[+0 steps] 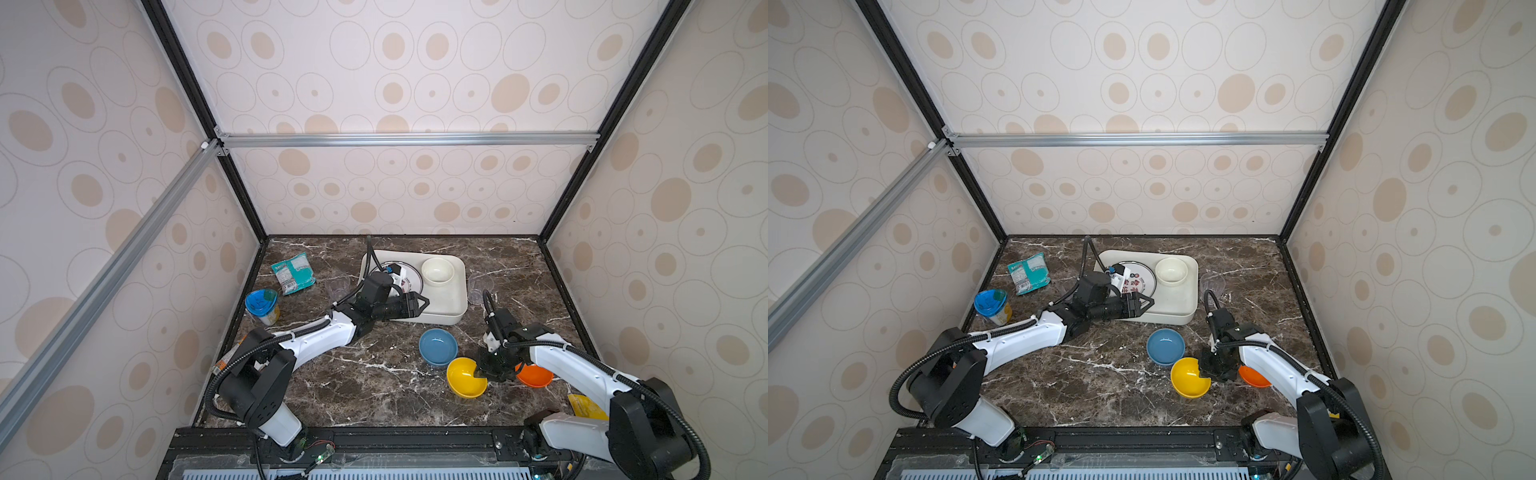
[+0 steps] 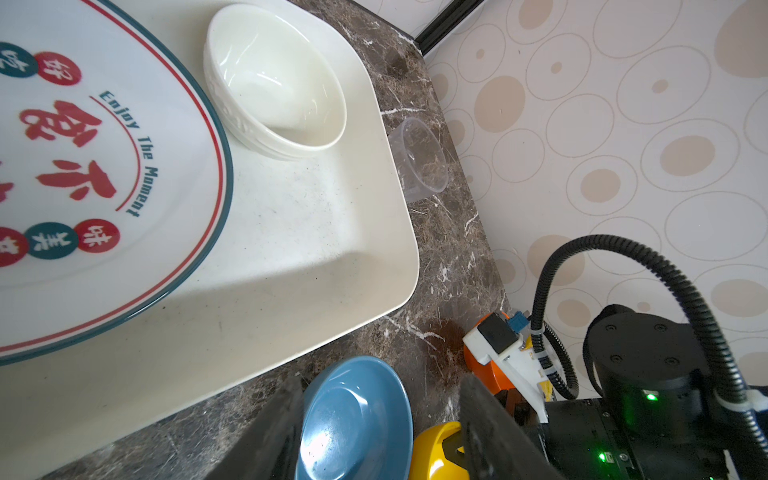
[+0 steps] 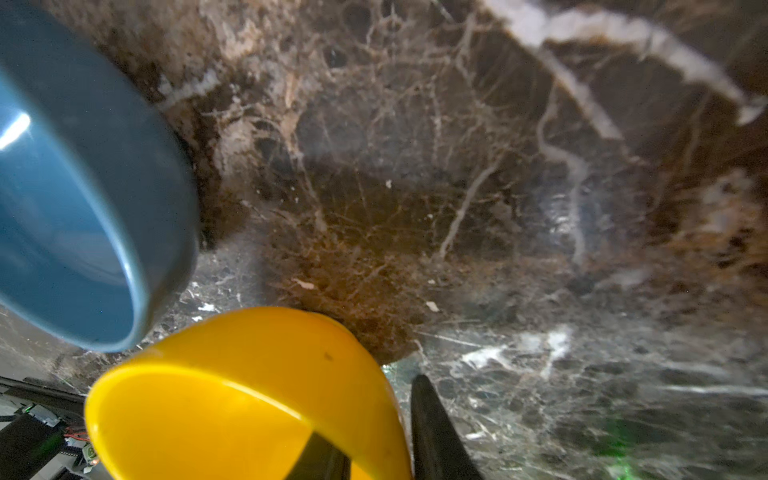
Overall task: Place the mixed dishes into the plastic bin
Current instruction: 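Grasp the yellow bowl rim with the right gripper and lift it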
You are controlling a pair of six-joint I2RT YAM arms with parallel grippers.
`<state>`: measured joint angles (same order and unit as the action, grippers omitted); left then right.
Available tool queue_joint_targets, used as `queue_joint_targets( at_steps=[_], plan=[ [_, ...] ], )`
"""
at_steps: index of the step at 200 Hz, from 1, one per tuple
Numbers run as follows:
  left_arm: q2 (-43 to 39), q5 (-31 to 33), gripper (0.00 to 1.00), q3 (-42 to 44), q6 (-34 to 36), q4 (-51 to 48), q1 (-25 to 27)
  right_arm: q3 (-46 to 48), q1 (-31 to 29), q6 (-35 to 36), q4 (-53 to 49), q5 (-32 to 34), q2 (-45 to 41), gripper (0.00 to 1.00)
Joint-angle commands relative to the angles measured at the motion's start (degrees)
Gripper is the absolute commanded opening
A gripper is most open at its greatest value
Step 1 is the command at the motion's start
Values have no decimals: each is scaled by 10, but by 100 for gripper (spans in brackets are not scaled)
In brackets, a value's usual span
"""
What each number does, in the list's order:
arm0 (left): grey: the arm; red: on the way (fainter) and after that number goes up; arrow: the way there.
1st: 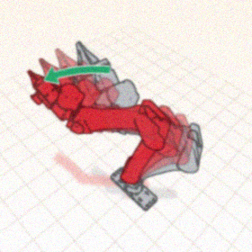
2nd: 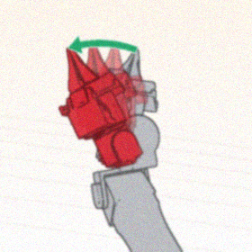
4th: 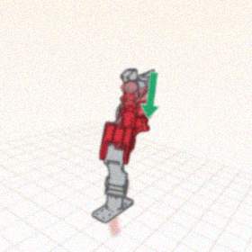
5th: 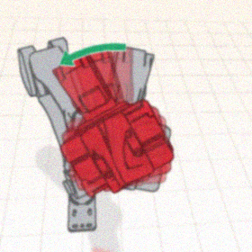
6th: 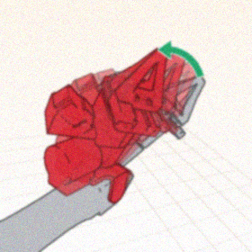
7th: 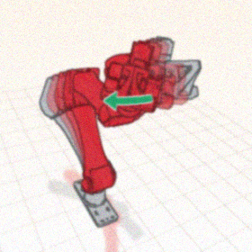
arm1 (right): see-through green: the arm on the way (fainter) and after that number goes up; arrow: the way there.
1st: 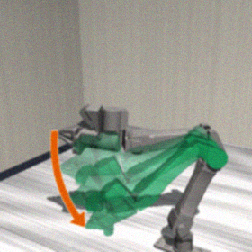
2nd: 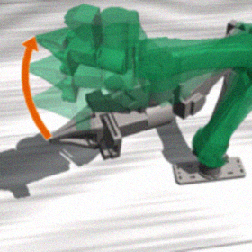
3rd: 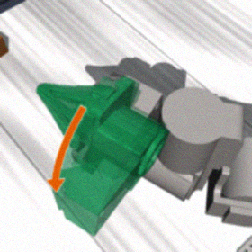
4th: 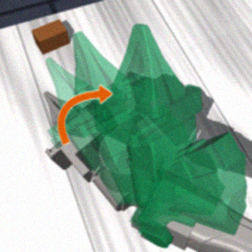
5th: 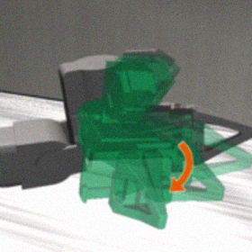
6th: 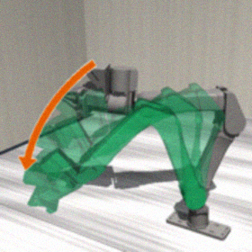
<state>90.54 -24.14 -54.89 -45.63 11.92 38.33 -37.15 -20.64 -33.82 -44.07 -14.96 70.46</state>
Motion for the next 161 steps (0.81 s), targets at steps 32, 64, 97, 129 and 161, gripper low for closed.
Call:
queue_joint_targets(
  at_steps=[32,64,97,129,161],
  plan=[
    [9,-2,60,-2,-2,15,4,0,-6,10,-23,41,-14,15],
    [10,-2,60,-4,-3,14,4,-2,-6,11,-33,51,-30,11],
    [10,-1,60,-4,-3,16,3,-16,-6,4,-48,69,-53,7],
    [9,0,60,-5,-3,16,3,-50,-6,7,-77,93,-73,6],
    [2,16,60,-5,-7,13,3,-108,-7,19,-97,103,-66,6]
  ],
)
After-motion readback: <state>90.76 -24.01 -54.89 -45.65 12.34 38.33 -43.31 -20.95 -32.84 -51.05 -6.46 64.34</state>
